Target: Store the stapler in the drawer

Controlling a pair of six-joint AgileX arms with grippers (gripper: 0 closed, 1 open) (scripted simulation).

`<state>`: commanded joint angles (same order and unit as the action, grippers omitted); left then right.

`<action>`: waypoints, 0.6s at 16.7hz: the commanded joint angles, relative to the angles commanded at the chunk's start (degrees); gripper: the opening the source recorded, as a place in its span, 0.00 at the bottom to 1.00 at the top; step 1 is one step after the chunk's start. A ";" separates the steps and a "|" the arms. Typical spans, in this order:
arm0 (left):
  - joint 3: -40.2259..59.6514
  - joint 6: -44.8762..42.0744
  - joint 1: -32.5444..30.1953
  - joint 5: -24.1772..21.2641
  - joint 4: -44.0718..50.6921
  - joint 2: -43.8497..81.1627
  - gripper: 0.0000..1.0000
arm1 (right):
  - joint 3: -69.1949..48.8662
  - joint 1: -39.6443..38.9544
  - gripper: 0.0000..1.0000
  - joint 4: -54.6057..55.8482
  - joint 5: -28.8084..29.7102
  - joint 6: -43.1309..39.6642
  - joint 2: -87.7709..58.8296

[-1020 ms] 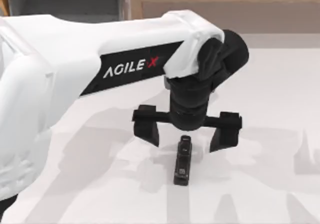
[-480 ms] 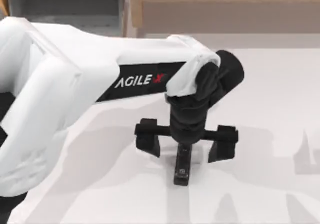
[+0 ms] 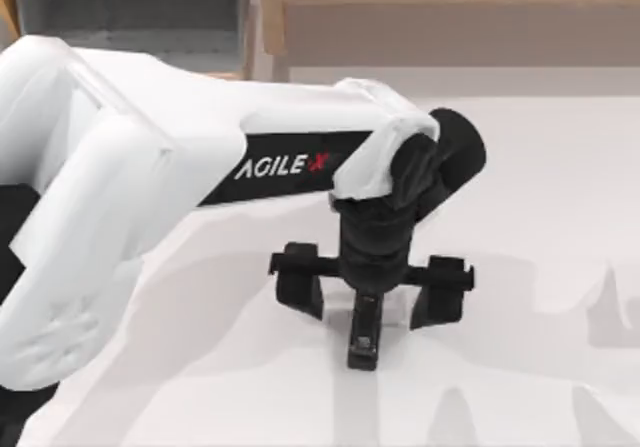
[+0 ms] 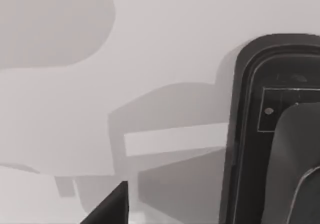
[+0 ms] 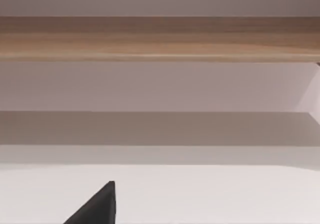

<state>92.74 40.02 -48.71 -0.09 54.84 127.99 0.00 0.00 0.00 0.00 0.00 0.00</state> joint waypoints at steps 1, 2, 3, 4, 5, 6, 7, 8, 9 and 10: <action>0.00 0.00 0.00 0.00 0.00 0.00 0.70 | 0.00 0.00 1.00 0.00 0.00 0.00 0.00; 0.00 0.00 0.00 0.00 0.00 0.00 0.62 | 0.00 0.00 1.00 0.00 0.00 0.00 0.00; 0.00 0.00 0.00 0.00 0.00 0.00 0.55 | 0.00 0.00 1.00 0.00 0.00 0.00 0.00; 0.00 0.00 0.00 0.00 0.00 0.00 0.47 | 0.00 0.00 1.00 0.00 0.00 0.00 0.00; 0.00 0.00 0.00 0.00 0.00 0.00 0.40 | 0.00 0.00 1.00 0.00 0.00 0.00 0.00; 0.00 0.00 0.00 0.00 0.00 0.00 0.32 | 0.00 0.00 1.00 0.00 0.00 0.00 0.00; 0.00 0.00 0.00 0.00 0.00 0.00 0.25 | 0.00 0.00 1.00 0.00 0.00 0.00 0.00; 0.00 0.00 0.00 0.00 0.00 0.00 0.17 | 0.00 0.00 1.00 0.00 0.00 0.00 0.00; 0.00 0.00 0.00 0.00 0.00 0.00 0.10 | 0.00 0.00 1.00 0.00 0.00 0.00 0.00; 0.00 0.00 0.00 0.00 0.00 0.00 0.02 | 0.00 0.00 1.00 0.00 0.00 0.00 0.00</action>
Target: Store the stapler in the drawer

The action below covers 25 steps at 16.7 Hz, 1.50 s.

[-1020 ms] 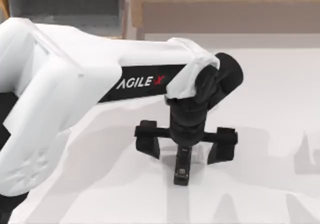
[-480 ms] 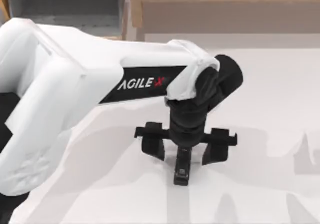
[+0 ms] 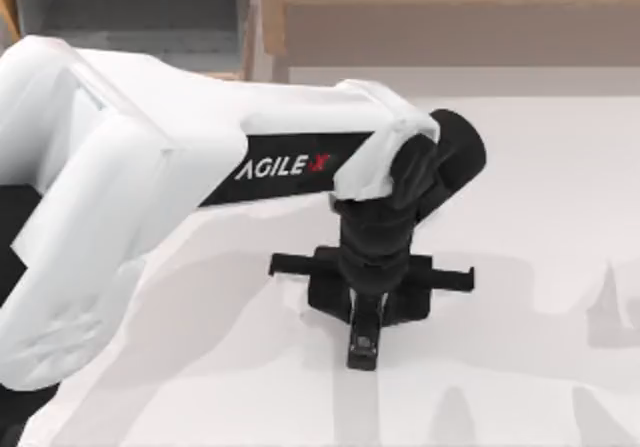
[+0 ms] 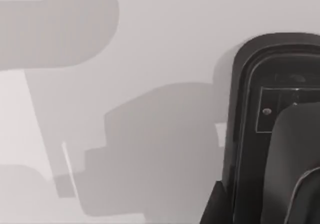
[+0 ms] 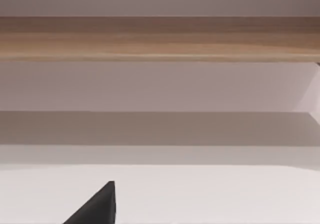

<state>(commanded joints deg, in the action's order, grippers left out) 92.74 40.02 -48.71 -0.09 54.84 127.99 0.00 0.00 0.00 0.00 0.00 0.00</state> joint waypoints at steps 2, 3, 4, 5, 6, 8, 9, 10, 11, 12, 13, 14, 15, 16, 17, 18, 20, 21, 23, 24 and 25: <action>0.00 0.00 0.00 0.00 0.00 0.00 0.00 | 0.00 0.00 1.00 0.00 0.00 0.00 0.00; 0.00 0.00 0.00 0.00 0.00 0.00 0.00 | 0.00 0.00 1.00 0.00 0.00 0.00 0.00; 0.00 0.00 0.00 0.00 0.00 0.00 0.00 | 0.00 0.00 1.00 0.00 0.00 0.00 0.00; 0.00 0.00 0.00 0.00 0.00 0.00 0.00 | 0.00 0.00 1.00 0.00 0.00 0.00 0.00; 0.00 0.00 0.00 0.00 0.00 0.00 0.00 | 0.00 0.00 1.00 0.00 0.00 0.00 0.00; 0.00 0.00 0.00 0.00 0.00 0.00 0.00 | 0.00 0.00 1.00 0.00 0.00 0.00 0.00; 0.05 -0.06 0.07 0.00 0.01 -0.07 0.00 | 0.00 0.00 1.00 0.00 0.00 0.00 0.00; 0.24 -0.04 0.05 0.00 0.23 -0.18 0.00 | 0.00 0.00 1.00 0.00 0.00 0.00 0.00; 0.90 -0.01 0.03 -0.01 1.04 -0.52 0.00 | 0.00 0.00 1.00 0.00 0.00 0.00 0.00; 1.62 -0.01 0.02 -0.02 2.43 -0.93 0.00 | 0.00 0.00 1.00 0.00 0.00 0.00 0.00; 2.31 -0.01 0.01 -0.02 4.06 -1.28 0.00 | 0.00 0.00 1.00 0.00 0.00 0.00 0.00; 3.11 0.01 0.01 -0.01 5.18 -1.81 0.00 | 0.00 0.00 1.00 0.00 0.00 0.00 0.00; 3.55 0.00 0.04 0.01 5.70 -2.21 0.00 | 0.00 0.00 1.00 0.00 0.00 0.00 0.00; 3.59 0.00 0.04 0.02 5.74 -2.25 0.00 | 0.00 0.00 1.00 0.00 0.00 0.00 0.00; 3.59 0.00 0.04 0.02 5.74 -2.25 0.00 | 0.00 0.00 1.00 0.00 0.00 0.00 0.00; 3.46 -0.07 0.06 0.02 5.61 -2.02 0.00 | 0.00 0.00 1.00 0.00 0.00 0.00 0.00; 3.85 -0.55 0.64 0.25 5.93 -2.20 0.00 | 0.00 0.00 1.00 0.00 0.00 0.00 0.00; 4.60 -1.50 1.82 0.70 6.54 -2.48 0.00 | 0.00 0.00 1.00 0.00 0.00 0.00 0.00; 7.12 -4.56 5.85 2.11 8.41 -3.15 0.00 | 0.00 0.00 1.00 0.00 0.00 0.00 0.00; 8.85 -6.58 8.61 3.00 9.58 -3.47 0.00 | 0.00 0.00 1.00 0.00 0.00 0.00 0.00; 10.85 -8.85 11.77 3.97 10.83 -3.73 0.00 | 0.00 0.00 1.00 0.00 0.00 0.00 0.00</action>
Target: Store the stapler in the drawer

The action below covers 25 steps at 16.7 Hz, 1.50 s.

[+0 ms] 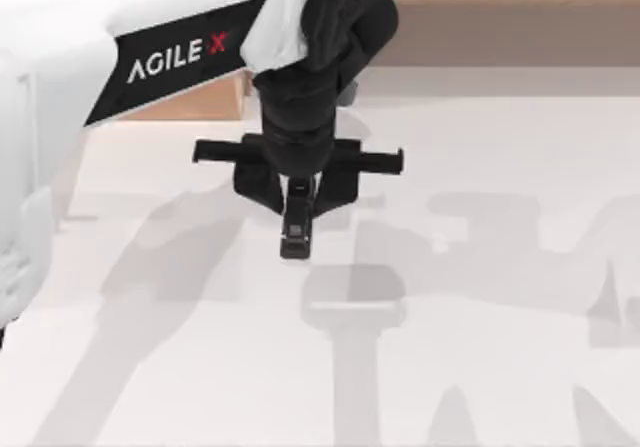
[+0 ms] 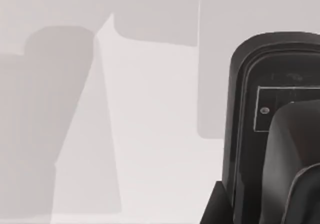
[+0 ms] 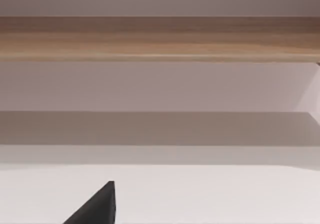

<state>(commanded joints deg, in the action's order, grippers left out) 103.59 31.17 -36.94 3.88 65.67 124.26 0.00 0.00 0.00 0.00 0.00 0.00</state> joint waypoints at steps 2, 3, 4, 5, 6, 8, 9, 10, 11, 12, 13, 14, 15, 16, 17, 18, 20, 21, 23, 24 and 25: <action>4.68 -5.19 7.28 2.09 2.60 -0.18 0.00 | 0.00 0.00 1.00 0.00 0.00 0.00 0.00; 7.30 -8.06 11.27 3.16 3.89 -0.06 0.00 | 0.00 0.00 1.00 0.00 0.00 0.00 0.00; 10.06 -11.06 15.39 4.19 5.15 0.24 0.00 | 0.00 0.00 1.00 0.00 0.00 0.00 0.00; 12.94 -14.16 19.59 5.15 6.36 0.74 0.00 | 0.00 0.00 1.00 0.00 0.00 0.00 0.00; 15.89 -17.33 23.83 6.02 7.50 1.45 0.00 | 0.00 0.00 1.00 0.00 0.00 0.00 0.00; 21.89 -23.68 32.19 7.27 9.53 3.50 0.00 | 0.00 0.00 1.00 0.00 0.00 0.00 0.00; 24.85 -26.79 36.18 7.58 10.39 4.85 0.00 | 0.00 0.00 1.00 0.00 0.00 0.00 0.00; 27.73 -29.80 39.94 7.61 11.16 6.40 0.00 | 0.00 0.00 1.00 0.00 0.00 0.00 0.00; 30.46 -32.67 43.38 7.34 11.85 8.16 0.00 | 0.00 0.00 1.00 0.00 0.00 0.00 0.00; 33.00 -35.38 46.44 6.74 12.47 10.16 0.00 | 0.00 0.00 1.00 0.00 0.00 0.00 0.00; 35.29 -37.91 49.06 5.83 13.03 12.37 0.00 | 0.00 0.00 1.00 0.00 0.00 0.00 0.00; 37.28 -40.26 51.16 4.63 13.57 14.76 0.00 | 0.00 0.00 1.00 0.00 0.00 0.00 0.00; 38.98 -42.42 52.78 3.22 14.12 17.22 0.00 | 0.00 0.00 1.00 0.00 0.00 0.00 0.00; 40.39 -44.39 53.93 1.68 14.72 19.64 0.00 | 0.00 0.00 1.00 0.00 0.00 0.00 0.00; 41.52 -46.18 54.69 0.15 15.39 21.90 0.00 | 0.00 0.00 1.00 0.00 0.00 0.00 0.00; 42.39 -47.77 55.19 -1.27 16.14 23.93 0.00 | 0.00 0.00 1.00 0.00 0.00 0.00 0.00; 43.37 -50.27 55.73 -3.34 17.83 26.86 0.00 | 0.00 0.00 1.00 0.00 0.00 0.00 0.00; 43.55 -51.05 55.83 -3.91 18.57 27.65 0.00 | 0.00 0.00 1.00 0.00 0.00 0.00 0.00; 43.61 -51.44 55.87 -4.15 19.01 28.00 0.00 | 0.00 0.00 1.00 0.00 0.00 0.00 0.00; 43.61 -51.44 55.87 -4.15 19.01 28.00 0.00 | 0.00 0.00 1.00 0.00 0.00 0.00 0.00; 43.61 -51.44 55.87 -4.15 19.01 28.00 0.00 | 0.00 0.00 1.00 0.00 0.00 0.00 0.00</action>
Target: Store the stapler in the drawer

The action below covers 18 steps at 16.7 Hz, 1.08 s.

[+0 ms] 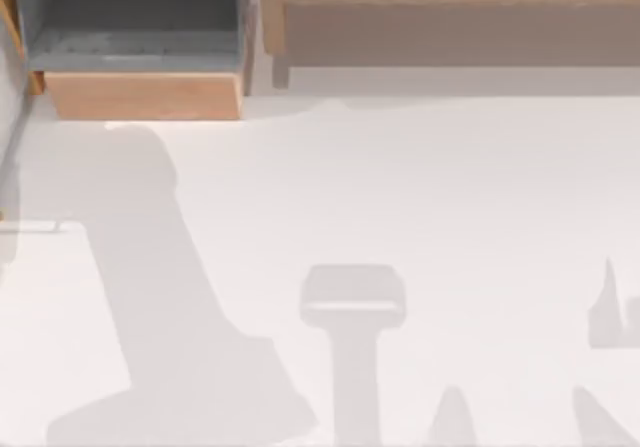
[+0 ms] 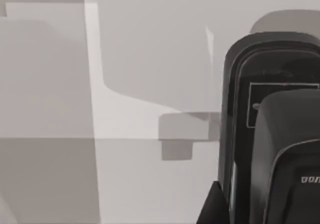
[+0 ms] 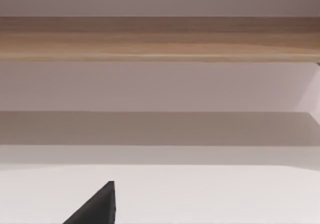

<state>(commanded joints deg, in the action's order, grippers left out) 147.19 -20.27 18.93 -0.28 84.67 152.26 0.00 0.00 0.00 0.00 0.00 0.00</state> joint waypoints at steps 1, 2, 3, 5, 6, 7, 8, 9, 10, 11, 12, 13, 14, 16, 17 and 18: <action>-0.06 -0.03 -0.29 0.17 -0.11 0.08 0.00 | 0.00 0.00 1.00 0.00 0.00 0.00 0.00; -0.24 -0.03 -0.27 0.17 -0.27 0.03 0.00 | 0.00 0.00 1.00 0.00 0.00 0.00 0.00; -0.73 -0.02 -0.23 0.15 -0.63 -0.11 0.00 | 0.00 0.00 1.00 0.00 0.00 0.00 0.00; -1.63 -0.02 -0.17 0.11 -1.33 -0.30 0.00 | 0.00 0.00 1.00 0.00 0.00 0.00 0.00; -2.08 -0.02 -0.13 0.08 -1.68 -0.40 0.00 | 0.00 0.00 1.00 0.00 0.00 0.00 0.00; -2.53 -0.02 -0.09 0.06 -2.03 -0.51 0.00 | 0.00 0.00 1.00 0.00 0.00 0.00 0.00; -2.97 -0.01 -0.05 0.05 -2.38 -0.61 0.00 | 0.00 0.00 1.00 0.00 0.00 0.00 0.00; -3.50 -0.01 -0.01 0.02 -2.77 -0.71 0.00 | 0.00 0.00 1.00 0.00 0.00 0.00 0.00; -3.72 -0.02 0.02 0.01 -2.97 -0.75 0.00 | 0.00 0.00 1.00 0.00 0.00 0.00 0.00; -3.72 -0.02 0.02 0.01 -2.97 -0.75 0.00 | 0.00 0.00 1.00 0.00 0.00 0.00 0.00; -3.72 -0.02 0.02 0.01 -2.97 -0.75 0.00 | 0.00 0.00 1.00 0.00 0.00 0.00 0.00; -3.72 -0.02 0.02 0.01 -2.97 -0.75 0.00 | 0.00 0.00 1.00 0.00 0.00 0.00 0.00; -3.72 -0.02 0.02 0.01 -2.97 -0.75 0.08 | 0.00 0.00 1.00 0.00 0.00 0.00 0.00; -3.72 -0.02 0.02 0.01 -2.97 -0.75 0.23 | 0.00 0.00 1.00 0.00 0.00 0.00 0.00; -3.72 -0.02 0.02 0.01 -2.97 -0.75 0.30 | 0.00 0.00 1.00 0.00 0.00 0.00 0.00; -3.72 -0.02 0.02 0.01 -2.97 -0.75 0.38 | 0.00 0.00 1.00 0.00 0.00 0.00 0.00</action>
<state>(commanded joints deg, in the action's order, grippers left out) 143.47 -20.29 18.95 -0.27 81.70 151.51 0.00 0.00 0.00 0.00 0.00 0.00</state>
